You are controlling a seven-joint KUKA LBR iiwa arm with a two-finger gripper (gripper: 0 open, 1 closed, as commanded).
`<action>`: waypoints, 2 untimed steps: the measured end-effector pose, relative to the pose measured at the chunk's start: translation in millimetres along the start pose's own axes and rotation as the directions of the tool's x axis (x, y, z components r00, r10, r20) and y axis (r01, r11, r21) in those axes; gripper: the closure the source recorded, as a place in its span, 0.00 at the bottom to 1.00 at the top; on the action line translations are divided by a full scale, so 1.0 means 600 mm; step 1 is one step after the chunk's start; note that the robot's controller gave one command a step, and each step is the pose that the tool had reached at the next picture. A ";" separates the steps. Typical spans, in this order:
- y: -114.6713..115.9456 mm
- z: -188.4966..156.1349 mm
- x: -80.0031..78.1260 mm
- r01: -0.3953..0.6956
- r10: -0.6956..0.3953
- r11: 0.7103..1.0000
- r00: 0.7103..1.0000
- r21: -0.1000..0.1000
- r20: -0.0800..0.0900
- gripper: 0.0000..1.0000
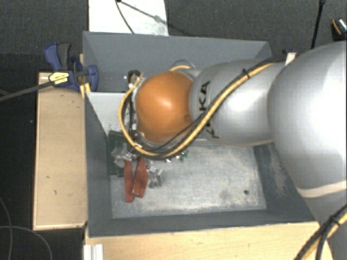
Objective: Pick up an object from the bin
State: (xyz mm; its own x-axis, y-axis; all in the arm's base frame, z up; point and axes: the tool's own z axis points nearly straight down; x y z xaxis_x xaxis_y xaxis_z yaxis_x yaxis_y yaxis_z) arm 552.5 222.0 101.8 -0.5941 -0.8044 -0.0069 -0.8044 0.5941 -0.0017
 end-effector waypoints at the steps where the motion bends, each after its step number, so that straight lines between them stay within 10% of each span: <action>1: -0.008 -0.035 0.000 0.309 -0.309 0.951 0.951 0.000 -0.001 0.00; 2: -0.009 0.055 -0.014 0.563 -0.563 0.827 0.827 -0.008 -0.004 0.00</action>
Offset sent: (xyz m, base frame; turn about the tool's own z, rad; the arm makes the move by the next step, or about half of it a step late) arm 0.0026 -0.0039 0.0196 -0.3168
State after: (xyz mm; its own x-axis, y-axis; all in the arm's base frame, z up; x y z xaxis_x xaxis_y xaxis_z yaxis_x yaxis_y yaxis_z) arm 562.0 226.0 68.9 -0.0386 -0.9993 -0.0005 -0.9993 0.0386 0.0031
